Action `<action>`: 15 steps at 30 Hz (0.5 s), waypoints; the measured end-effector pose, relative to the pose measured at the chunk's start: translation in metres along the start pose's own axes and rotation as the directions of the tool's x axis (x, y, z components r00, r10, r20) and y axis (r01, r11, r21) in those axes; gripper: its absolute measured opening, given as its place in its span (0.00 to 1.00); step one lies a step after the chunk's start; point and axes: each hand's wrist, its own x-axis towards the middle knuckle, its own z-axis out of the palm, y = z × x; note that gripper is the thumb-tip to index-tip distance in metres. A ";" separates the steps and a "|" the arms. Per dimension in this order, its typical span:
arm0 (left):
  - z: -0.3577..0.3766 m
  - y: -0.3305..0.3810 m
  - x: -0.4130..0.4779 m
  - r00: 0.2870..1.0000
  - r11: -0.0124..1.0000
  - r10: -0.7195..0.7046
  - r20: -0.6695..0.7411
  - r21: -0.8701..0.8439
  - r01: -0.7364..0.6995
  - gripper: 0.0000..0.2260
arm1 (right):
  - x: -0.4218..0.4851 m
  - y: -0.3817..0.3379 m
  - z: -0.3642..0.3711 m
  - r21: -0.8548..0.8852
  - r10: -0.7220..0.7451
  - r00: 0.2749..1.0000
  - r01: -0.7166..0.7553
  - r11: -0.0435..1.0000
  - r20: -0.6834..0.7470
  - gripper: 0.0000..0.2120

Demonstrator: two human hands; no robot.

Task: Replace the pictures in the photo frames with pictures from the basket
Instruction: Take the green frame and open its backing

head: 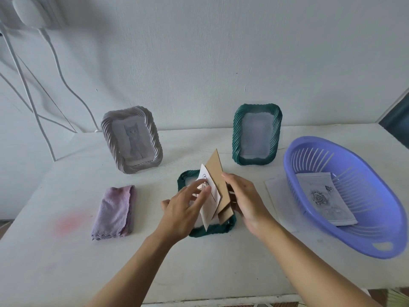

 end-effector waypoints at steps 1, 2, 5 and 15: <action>-0.001 0.000 0.000 1.000 1.000 -0.001 -0.015 0.021 0.001 0.25 | 0.000 -0.001 -0.001 -0.022 -0.027 1.000 0.027 0.999 -0.010 0.23; -0.002 0.000 0.001 0.999 0.998 0.002 -0.032 0.056 0.000 0.24 | 0.000 -0.003 -0.002 -0.046 -0.060 0.998 0.059 0.997 -0.023 0.24; -0.004 -0.004 0.004 0.999 0.976 0.012 -0.030 0.216 -0.005 0.18 | 0.002 -0.007 -0.009 -0.100 -0.149 0.985 0.140 0.985 -0.086 0.14; -0.008 -0.017 0.015 0.995 0.841 0.091 0.026 0.534 -0.091 0.15 | 0.014 -0.023 -0.025 0.065 -0.168 0.978 0.177 0.982 -0.122 0.19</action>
